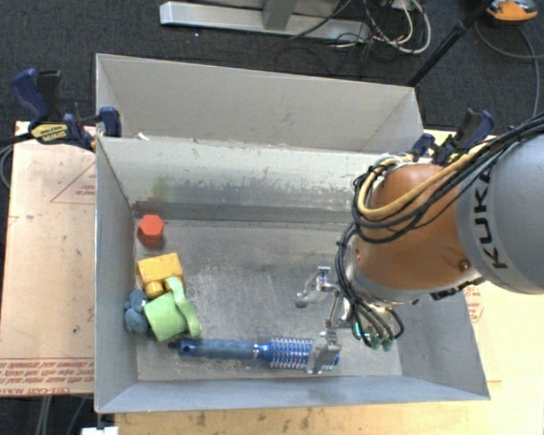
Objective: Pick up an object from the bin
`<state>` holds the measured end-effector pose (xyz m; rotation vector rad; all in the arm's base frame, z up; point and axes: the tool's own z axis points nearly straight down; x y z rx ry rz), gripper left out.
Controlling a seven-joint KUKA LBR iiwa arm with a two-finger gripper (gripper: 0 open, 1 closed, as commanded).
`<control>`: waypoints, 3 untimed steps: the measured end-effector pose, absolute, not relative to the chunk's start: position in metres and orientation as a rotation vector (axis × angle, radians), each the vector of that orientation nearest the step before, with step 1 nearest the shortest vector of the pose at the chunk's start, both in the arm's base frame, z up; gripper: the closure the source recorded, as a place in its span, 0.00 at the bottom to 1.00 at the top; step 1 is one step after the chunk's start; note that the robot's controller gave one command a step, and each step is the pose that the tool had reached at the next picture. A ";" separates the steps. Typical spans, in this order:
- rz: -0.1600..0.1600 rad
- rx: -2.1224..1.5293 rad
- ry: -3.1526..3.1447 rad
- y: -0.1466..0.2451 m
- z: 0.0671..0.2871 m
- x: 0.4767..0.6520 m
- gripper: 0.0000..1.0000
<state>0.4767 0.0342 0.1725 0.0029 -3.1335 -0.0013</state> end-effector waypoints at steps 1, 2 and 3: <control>-0.003 0.527 -3.098 0.063 0.084 0.496 0.00; -0.002 0.525 -3.097 0.062 0.085 0.496 1.00; 0.000 0.493 -3.112 0.065 0.225 0.506 1.00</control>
Offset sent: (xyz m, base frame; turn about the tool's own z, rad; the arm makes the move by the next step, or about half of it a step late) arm 0.0195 0.0277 -0.0873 -0.3369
